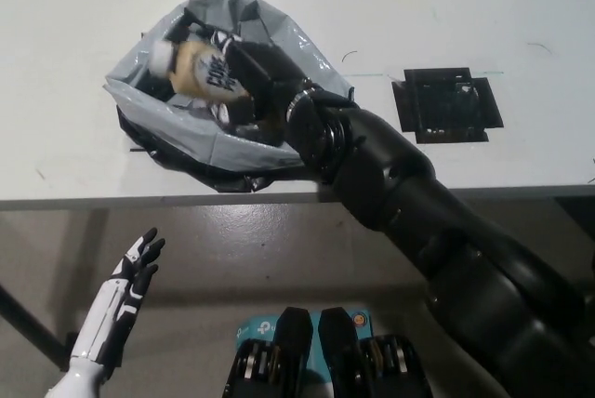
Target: Use the right hand to pick up a bottle of protein shake and place it into a plastic bag on the left side
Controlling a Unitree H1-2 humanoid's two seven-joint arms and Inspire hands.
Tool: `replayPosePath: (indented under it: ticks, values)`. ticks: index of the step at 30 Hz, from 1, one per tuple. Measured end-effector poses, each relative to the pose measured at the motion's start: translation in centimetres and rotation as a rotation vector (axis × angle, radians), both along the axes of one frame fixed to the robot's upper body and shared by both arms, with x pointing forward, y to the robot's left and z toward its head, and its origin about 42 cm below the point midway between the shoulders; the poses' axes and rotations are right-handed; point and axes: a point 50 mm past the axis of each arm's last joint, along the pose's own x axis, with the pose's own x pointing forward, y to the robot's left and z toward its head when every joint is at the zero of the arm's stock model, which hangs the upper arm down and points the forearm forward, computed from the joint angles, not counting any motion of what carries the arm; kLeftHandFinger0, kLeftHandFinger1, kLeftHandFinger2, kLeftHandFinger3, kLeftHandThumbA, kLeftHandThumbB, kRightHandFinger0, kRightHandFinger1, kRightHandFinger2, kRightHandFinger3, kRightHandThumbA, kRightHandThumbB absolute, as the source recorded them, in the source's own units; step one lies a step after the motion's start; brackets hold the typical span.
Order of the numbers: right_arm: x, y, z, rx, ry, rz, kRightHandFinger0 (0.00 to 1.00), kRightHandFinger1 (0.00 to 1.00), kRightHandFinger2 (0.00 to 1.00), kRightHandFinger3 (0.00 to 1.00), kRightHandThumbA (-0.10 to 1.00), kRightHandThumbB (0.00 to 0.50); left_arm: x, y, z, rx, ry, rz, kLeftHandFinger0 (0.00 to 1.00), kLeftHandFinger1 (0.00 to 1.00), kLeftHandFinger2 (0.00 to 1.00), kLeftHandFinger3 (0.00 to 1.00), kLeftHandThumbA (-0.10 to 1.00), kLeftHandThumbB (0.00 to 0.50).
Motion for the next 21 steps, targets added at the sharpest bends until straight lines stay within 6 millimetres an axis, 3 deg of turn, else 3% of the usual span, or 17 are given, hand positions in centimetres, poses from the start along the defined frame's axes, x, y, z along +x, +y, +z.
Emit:
replayPosePath:
  ticks: [6, 9, 13, 15, 16, 17, 18, 21]
  values:
    - [-0.1, 0.2, -0.1, -0.057, 0.046, 0.042, 1.0, 1.0, 1.0, 1.0, 0.82, 0.5, 0.3, -0.1, 0.3, -0.001, -0.009, -0.005, 1.0, 1.0, 1.0, 1.0, 1.0, 0.16]
    - [-0.2, 0.5, 0.4, -0.048, 0.056, 0.064, 1.0, 1.0, 1.0, 1.0, 0.91, 0.5, 0.3, -0.1, 0.2, -0.009, -0.007, -0.009, 1.0, 1.0, 1.0, 1.0, 1.0, 0.167]
    - [-0.7, 1.9, 3.3, -0.011, 0.017, 0.142, 1.0, 1.0, 1.0, 1.0, 0.92, 0.491, 0.2, -0.1, 0.1, -0.013, -0.003, -0.011, 1.0, 1.0, 1.0, 1.0, 1.0, 0.164]
    - [-1.2, 2.5, 5.1, 0.022, -0.019, 0.182, 1.0, 1.0, 1.0, 1.0, 0.98, 0.476, 0.2, -0.1, 0.1, -0.013, -0.001, -0.011, 1.0, 1.0, 1.0, 1.0, 1.0, 0.158]
    - [-1.4, 2.7, 5.8, 0.037, -0.033, 0.196, 1.0, 1.0, 1.0, 1.0, 1.0, 0.498, 0.2, -0.1, 0.0, -0.013, 0.0, -0.011, 1.0, 1.0, 1.0, 1.0, 1.0, 0.151]
    - [-1.6, 2.8, 6.2, 0.048, -0.041, 0.205, 1.0, 1.0, 1.0, 1.0, 0.95, 0.49, 0.2, -0.1, 0.0, -0.013, 0.001, -0.011, 1.0, 1.0, 1.0, 1.0, 1.0, 0.143]
    - [-2.0, 3.0, 7.6, 0.085, -0.063, 0.228, 1.0, 1.0, 1.0, 1.0, 1.0, 0.5, 0.2, -0.1, 0.0, -0.014, 0.002, -0.01, 1.0, 1.0, 1.0, 1.0, 1.0, 0.147]
    - [-2.7, 3.0, 9.2, 0.149, -0.084, 0.252, 1.0, 1.0, 1.0, 1.0, 0.93, 0.5, 0.2, -0.1, -0.1, -0.016, 0.003, -0.01, 1.0, 1.0, 1.0, 1.0, 1.0, 0.148]
